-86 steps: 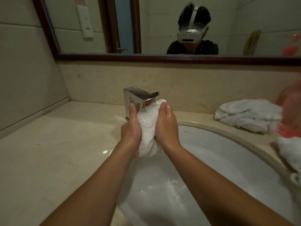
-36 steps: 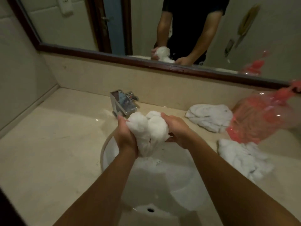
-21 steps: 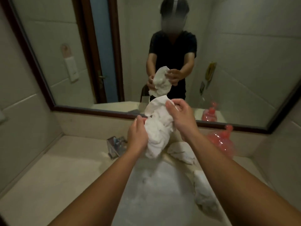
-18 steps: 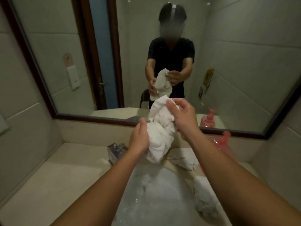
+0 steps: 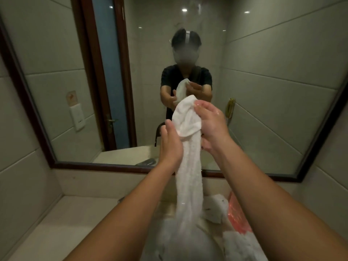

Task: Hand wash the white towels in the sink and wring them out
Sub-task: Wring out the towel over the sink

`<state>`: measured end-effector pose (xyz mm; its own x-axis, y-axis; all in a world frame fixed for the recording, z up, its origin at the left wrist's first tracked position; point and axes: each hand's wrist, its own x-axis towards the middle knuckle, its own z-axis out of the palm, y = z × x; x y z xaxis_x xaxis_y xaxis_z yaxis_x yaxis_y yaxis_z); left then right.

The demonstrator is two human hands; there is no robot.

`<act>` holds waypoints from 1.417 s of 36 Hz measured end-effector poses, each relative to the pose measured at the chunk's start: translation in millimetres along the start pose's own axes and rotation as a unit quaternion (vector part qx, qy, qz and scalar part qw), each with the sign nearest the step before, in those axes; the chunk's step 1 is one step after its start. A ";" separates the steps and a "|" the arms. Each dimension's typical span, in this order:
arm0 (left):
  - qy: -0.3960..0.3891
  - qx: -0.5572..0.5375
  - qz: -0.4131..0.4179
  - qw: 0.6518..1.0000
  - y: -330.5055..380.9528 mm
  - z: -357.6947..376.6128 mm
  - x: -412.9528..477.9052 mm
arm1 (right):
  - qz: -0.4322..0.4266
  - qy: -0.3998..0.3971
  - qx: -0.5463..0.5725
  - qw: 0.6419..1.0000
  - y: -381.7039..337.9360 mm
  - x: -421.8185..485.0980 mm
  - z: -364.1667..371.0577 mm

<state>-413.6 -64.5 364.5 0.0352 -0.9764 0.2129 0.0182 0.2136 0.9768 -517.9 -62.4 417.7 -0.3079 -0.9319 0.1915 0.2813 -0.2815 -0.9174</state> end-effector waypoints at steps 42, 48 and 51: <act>-0.133 -0.010 0.154 0.979 40.5 3.3 73.2 | 0.030 -0.058 0.103 0.993 -46.9 43.6 31.9; -0.070 0.019 0.074 0.995 26.4 16.6 55.0 | -0.033 -0.044 0.047 0.997 -40.2 47.9 29.8; -0.050 0.002 -0.007 0.999 30.2 21.7 59.4 | -0.047 -0.034 0.014 0.998 -8.3 42.7 1.5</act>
<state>-432.6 -116.8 407.1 -0.0645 -0.9775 0.2008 0.0149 0.2002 0.9796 -532.0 -100.2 434.0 -0.2725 -0.9144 0.2994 0.2806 -0.3731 -0.8843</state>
